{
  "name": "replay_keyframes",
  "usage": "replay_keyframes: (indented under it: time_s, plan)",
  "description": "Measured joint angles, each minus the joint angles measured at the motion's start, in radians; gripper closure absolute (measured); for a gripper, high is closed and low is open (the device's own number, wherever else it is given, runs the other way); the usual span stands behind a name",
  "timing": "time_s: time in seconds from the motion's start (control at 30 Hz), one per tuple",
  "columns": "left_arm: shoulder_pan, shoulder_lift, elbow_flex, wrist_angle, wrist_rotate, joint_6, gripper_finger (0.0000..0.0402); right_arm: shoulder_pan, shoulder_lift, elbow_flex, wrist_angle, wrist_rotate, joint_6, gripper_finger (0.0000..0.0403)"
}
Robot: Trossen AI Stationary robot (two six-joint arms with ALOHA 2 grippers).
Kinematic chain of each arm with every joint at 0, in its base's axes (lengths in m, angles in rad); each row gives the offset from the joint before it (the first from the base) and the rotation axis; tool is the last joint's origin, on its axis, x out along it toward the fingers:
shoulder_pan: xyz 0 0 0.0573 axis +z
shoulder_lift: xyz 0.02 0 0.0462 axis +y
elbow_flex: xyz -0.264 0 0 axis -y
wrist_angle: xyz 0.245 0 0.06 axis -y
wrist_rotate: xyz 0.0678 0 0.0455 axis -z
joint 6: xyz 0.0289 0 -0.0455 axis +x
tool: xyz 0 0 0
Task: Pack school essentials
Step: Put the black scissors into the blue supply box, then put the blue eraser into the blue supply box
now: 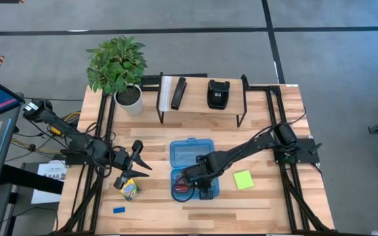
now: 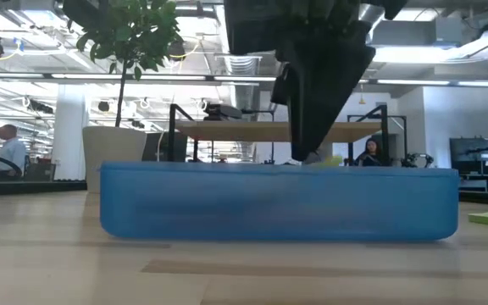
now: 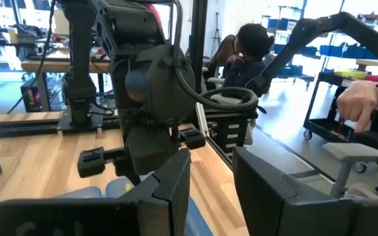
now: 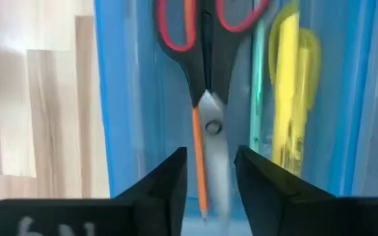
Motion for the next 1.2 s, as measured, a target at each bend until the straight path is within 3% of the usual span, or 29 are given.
replay_keyframes:
  time_s: [0.2,0.33,0.43,0.63,0.73,0.9,1.03,1.2]
  plan:
    - [0.000,0.000,0.000,0.007,-0.001,0.005,0.0300,-0.004,-0.041,0.001,-0.133,0.010,0.082,0.0228]
    - [-0.014,-0.001,0.000,0.118,0.032,0.048,0.0300,0.024,-0.113,-0.021,-0.182,0.161,0.080,0.0231]
    - [-0.043,0.000,0.000,0.131,0.062,0.073,0.0300,0.041,-0.192,-0.082,-0.121,0.180,0.107,0.0239]
    - [-0.066,0.000,0.000,0.033,-0.079,0.031,0.0300,0.085,-0.390,-0.292,0.024,0.227,0.225,0.0248]
    - [-0.066,0.000,0.001,-0.034,-0.139,-0.051,0.0300,0.112,-0.480,-0.411,0.084,0.262,0.312,0.0249]
    - [-0.067,0.003,0.093,-0.317,-0.186,-0.201,0.0300,0.160,-0.572,-0.532,0.181,0.322,0.395,0.0250]
    - [-0.077,0.026,0.167,-0.519,-0.193,-0.319,0.0300,0.186,-0.581,-0.543,0.239,0.387,0.383,0.0250]
    - [-0.139,0.067,0.194,-0.650,-0.230,-0.439,0.0300,0.184,-0.558,-0.543,0.400,0.402,0.270,0.0250]
